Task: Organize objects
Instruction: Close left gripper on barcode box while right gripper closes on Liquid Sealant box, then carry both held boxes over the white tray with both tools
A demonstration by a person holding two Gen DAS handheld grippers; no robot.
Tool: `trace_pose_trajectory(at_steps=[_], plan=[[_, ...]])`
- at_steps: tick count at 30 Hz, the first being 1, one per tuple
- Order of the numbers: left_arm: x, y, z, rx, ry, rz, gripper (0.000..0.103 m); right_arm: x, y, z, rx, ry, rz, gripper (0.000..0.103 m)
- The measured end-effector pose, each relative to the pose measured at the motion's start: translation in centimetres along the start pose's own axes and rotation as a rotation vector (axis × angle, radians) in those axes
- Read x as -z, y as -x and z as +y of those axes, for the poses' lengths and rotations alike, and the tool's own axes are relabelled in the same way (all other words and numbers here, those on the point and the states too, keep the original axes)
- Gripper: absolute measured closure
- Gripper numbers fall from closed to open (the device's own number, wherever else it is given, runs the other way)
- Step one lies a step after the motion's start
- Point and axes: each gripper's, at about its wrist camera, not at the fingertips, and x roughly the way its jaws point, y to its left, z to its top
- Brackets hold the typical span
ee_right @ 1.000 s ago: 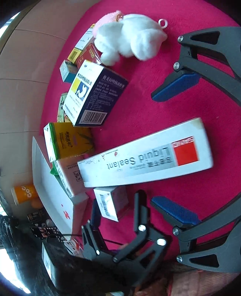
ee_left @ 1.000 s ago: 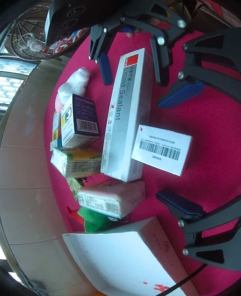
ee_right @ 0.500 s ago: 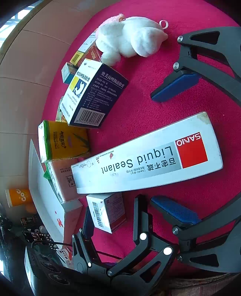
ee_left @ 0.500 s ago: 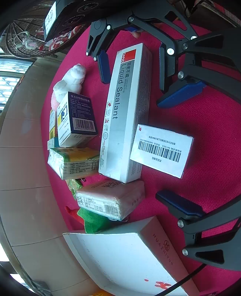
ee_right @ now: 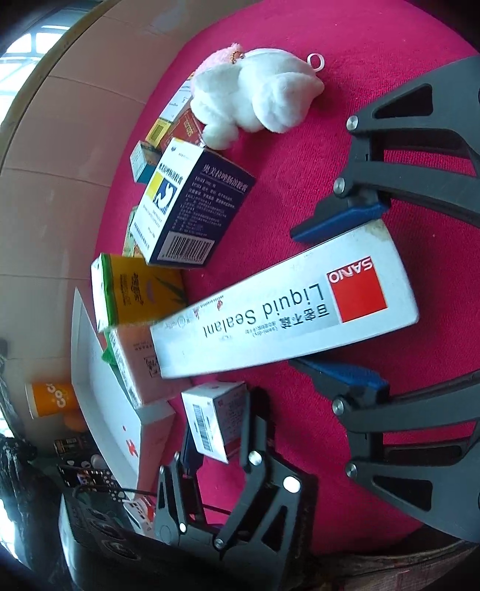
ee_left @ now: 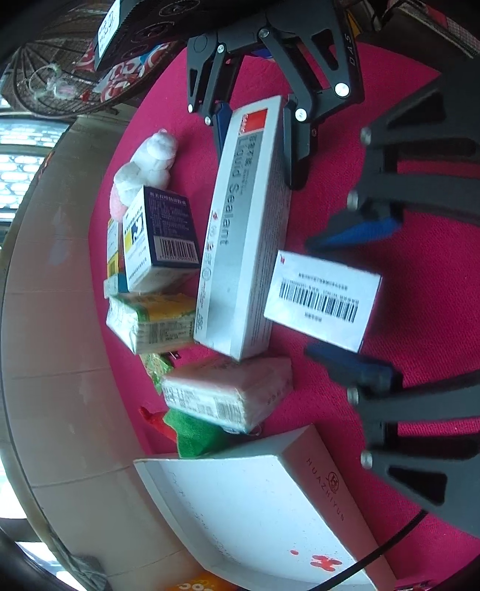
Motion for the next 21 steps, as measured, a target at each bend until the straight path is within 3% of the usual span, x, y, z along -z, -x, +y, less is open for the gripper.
trace_pose_trajectory(at_steps=[2,6,21], plan=[[0.0,0.1,-0.4,0.002,-0.018,-0.004,0.071,0.2,0.1,0.2,-0.01,0.008,-0.006,0.049],[0.1,0.0,-1.0,-0.026,-0.041,-0.009,0.071,0.5,0.4,0.5,-0.034,0.009,-0.019,0.057],[0.4,1.3,0.2,-0.114,0.026,-0.068,0.071,1.0,1.1,0.5,-0.072,-0.05,-0.051,0.059]])
